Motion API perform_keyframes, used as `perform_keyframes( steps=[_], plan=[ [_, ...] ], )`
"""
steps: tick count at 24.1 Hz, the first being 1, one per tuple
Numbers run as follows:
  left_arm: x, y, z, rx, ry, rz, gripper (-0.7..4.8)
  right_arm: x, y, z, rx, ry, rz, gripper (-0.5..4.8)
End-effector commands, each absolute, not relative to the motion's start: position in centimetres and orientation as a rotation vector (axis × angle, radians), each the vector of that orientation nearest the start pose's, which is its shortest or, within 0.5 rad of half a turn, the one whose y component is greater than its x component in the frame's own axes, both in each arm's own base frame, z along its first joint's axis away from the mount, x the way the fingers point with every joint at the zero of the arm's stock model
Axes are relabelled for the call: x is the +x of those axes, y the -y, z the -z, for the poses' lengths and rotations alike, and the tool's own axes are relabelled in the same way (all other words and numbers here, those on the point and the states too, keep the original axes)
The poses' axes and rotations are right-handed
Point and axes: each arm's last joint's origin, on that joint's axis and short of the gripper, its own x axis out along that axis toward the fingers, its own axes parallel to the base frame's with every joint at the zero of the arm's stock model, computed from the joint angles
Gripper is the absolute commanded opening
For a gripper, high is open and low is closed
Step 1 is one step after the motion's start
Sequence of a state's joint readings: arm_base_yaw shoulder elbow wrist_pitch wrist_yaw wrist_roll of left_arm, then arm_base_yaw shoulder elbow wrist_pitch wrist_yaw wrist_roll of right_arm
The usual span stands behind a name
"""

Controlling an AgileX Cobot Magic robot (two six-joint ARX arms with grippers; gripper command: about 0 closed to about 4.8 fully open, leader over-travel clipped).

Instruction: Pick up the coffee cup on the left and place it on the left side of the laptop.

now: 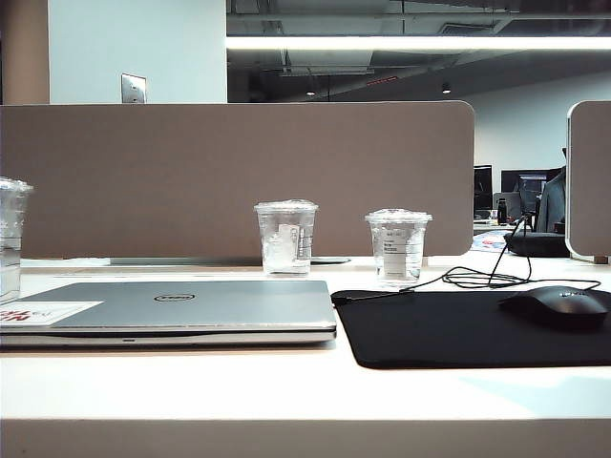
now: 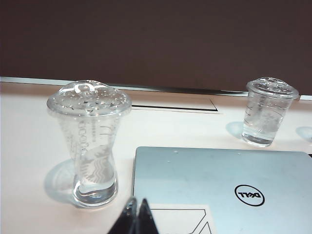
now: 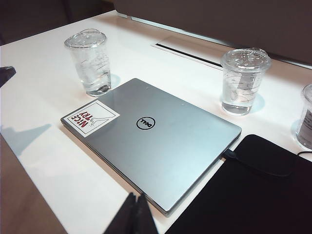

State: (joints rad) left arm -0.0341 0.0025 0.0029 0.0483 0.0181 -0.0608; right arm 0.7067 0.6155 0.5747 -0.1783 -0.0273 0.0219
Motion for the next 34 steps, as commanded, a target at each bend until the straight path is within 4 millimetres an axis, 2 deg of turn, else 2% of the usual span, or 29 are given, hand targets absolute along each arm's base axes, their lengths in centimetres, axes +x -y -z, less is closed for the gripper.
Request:
perform_keyframes(
  steps=[1,12,17,19,26,28,34],
  plan=[
    [9.7,0.4,-17.1,-0.061,0.062,0.056,-0.05,11.0,-9.5,-28.8,-0.043,-0.199,-0.731,-0.01],
    [9.7,0.4,-17.1,-0.061,0.062,0.056,-0.05,11.0,-9.5,-28.8,-0.043,-0.198,-0.729,-0.01],
    [9.7,0.4,-17.1,-0.061,0.062,0.056,-0.05,11.3,-9.1,-28.6,-0.047,-0.199,-0.650,-0.01],
    [9.7,0.4,-17.1,-0.061,0.061,0.056,-0.05,11.8,-7.6,-28.0,-0.030,-0.166,-0.503,-0.01],
    [9.7,0.4,-17.1,-0.061,0.061,0.056,-0.05,11.6,-4.1,-26.2,0.013,-0.058,-0.282,-0.01],
    [9.7,0.4,-17.1,-0.061,0.061,0.056,-0.05,11.1,-2.9,-25.7,0.027,0.007,-0.195,-0.01],
    [9.7,0.4,-17.1,-0.061,0.061,0.056,-0.05,9.4,-1.0,-24.4,0.038,0.124,-0.058,-0.01]
  ],
)
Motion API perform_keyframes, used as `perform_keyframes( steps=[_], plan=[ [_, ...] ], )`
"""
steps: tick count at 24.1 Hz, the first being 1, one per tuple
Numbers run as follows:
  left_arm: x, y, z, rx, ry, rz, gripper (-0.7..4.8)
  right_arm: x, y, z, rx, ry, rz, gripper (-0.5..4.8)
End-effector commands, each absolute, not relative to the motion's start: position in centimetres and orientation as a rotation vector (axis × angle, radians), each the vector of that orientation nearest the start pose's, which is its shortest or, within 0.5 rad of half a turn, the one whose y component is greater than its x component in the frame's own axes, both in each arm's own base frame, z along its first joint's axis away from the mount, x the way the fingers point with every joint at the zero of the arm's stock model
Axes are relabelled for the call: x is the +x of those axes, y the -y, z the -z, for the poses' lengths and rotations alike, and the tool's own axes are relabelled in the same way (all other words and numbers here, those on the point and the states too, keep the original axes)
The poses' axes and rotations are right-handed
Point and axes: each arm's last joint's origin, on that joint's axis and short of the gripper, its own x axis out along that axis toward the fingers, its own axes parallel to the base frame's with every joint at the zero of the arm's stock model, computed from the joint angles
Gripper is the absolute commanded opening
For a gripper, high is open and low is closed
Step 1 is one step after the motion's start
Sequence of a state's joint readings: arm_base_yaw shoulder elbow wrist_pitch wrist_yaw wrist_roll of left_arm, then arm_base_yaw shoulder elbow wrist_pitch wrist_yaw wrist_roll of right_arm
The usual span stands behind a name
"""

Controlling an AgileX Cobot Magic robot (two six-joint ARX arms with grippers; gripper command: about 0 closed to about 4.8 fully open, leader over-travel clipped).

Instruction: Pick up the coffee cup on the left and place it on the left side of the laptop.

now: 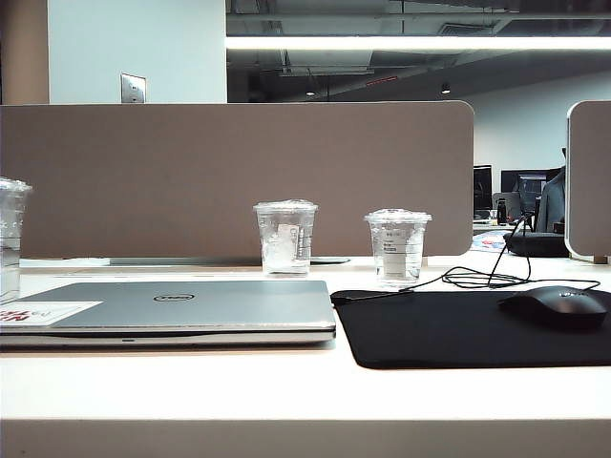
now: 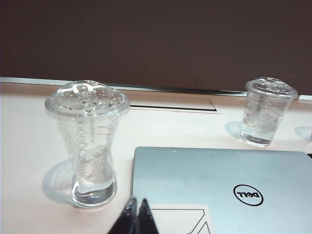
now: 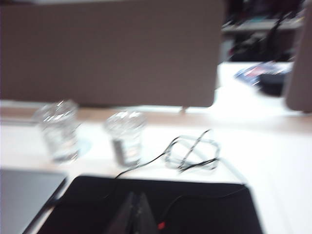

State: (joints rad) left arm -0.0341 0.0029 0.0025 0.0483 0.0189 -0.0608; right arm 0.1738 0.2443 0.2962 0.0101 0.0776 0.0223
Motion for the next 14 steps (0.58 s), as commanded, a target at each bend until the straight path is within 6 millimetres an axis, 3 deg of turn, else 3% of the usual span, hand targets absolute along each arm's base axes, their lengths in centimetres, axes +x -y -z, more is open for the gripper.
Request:
perform_keyframes(
  steps=[1,6,14],
  plan=[
    [9.7,0.4,-17.1,-0.061,0.061,0.056,-0.05,8.9,-0.7,-24.0,0.039,0.155,-0.029,-0.01],
    [9.7,0.4,-17.1,-0.061,0.061,0.056,-0.05,8.1,-0.3,-22.7,0.041,0.221,0.005,-0.01],
    [9.7,0.4,-17.1,-0.061,0.054,0.056,-0.05,9.0,-0.4,-19.7,0.035,0.131,0.003,-0.01]
  ],
)
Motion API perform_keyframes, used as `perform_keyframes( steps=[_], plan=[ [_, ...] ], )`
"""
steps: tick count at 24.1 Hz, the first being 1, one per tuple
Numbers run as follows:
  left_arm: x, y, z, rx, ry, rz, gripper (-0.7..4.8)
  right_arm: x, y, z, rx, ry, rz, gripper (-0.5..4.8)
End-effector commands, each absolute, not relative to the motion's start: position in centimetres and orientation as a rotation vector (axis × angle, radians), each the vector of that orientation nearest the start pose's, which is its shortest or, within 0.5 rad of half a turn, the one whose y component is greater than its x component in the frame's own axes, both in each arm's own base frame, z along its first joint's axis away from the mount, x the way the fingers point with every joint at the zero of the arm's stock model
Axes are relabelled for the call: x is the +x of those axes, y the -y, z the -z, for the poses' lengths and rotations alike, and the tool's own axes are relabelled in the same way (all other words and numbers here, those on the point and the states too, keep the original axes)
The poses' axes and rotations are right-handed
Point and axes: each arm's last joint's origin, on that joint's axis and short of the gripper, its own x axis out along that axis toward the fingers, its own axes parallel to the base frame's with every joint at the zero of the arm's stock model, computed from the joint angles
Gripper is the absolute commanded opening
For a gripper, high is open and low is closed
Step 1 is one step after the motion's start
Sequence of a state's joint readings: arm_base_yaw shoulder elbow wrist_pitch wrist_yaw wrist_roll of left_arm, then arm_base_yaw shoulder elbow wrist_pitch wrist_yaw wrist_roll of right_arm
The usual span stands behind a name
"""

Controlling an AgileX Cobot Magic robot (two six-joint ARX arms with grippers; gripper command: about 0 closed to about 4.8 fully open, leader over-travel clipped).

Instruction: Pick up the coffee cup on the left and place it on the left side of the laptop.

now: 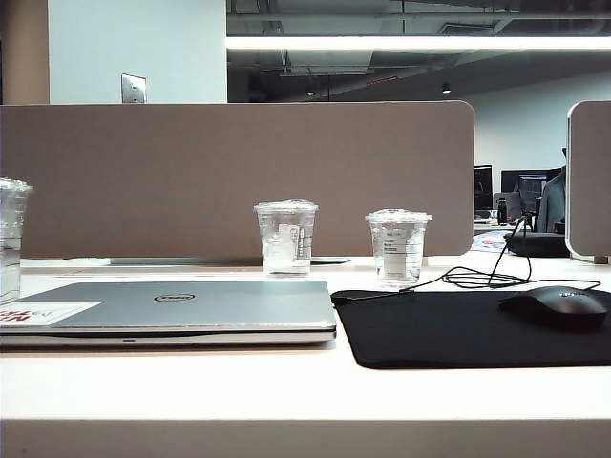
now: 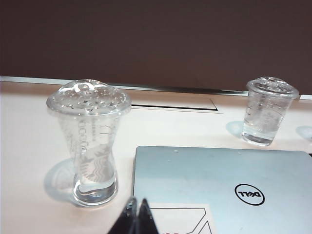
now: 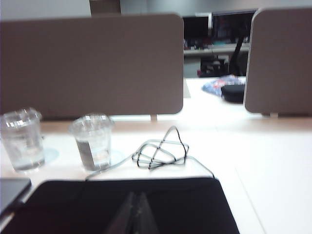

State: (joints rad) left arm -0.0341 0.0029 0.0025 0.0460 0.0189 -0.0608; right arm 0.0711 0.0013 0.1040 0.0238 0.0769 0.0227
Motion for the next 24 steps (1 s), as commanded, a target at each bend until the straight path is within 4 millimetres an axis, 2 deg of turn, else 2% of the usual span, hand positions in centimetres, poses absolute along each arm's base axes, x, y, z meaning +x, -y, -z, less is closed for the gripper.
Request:
perform_keyframes(
  steps=[1,7,24],
  plan=[
    [9.7,0.4,-17.1,-0.061,0.055,0.056,-0.05,9.1,-0.4,-19.4,0.034,0.120,0.003,-0.01],
    [9.7,0.4,-17.1,-0.061,0.054,0.056,-0.05,9.7,-0.5,-16.8,0.029,0.045,0.005,-0.01],
    [9.7,0.4,-17.0,-0.061,0.054,0.056,-0.05,9.7,-0.4,-17.0,0.030,0.059,0.009,-0.01]
  ],
)
